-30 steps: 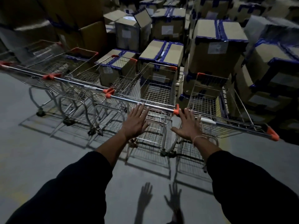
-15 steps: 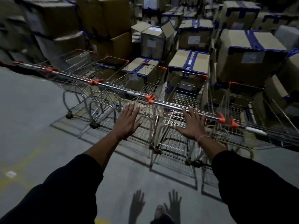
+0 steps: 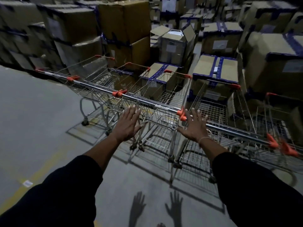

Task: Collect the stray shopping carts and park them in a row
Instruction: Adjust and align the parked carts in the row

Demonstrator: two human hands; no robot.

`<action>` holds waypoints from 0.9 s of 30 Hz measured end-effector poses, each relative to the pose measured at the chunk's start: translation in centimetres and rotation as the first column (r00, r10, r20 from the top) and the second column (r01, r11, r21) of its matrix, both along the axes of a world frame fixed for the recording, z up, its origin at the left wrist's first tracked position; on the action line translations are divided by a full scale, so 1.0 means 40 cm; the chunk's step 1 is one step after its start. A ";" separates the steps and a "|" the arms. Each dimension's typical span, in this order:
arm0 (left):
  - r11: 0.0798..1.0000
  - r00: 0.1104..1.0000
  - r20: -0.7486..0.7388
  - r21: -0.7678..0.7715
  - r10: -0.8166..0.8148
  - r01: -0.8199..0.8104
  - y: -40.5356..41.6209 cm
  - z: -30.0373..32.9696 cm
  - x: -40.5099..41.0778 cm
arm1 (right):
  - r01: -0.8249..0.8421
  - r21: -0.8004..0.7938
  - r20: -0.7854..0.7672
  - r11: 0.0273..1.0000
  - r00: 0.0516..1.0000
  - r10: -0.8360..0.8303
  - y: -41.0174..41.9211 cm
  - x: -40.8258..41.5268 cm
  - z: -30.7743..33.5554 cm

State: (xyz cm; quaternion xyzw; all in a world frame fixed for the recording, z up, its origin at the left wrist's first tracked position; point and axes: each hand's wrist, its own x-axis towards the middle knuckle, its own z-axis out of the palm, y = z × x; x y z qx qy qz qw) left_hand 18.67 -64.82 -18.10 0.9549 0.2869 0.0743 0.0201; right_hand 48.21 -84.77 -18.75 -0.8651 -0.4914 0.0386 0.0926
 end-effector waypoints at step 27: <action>0.961 0.930 -0.243 -0.078 -0.278 0.267 0.558 -0.131 0.290 | 0.357 -0.124 0.034 0.926 0.934 -0.356 0.426 -0.065 -0.095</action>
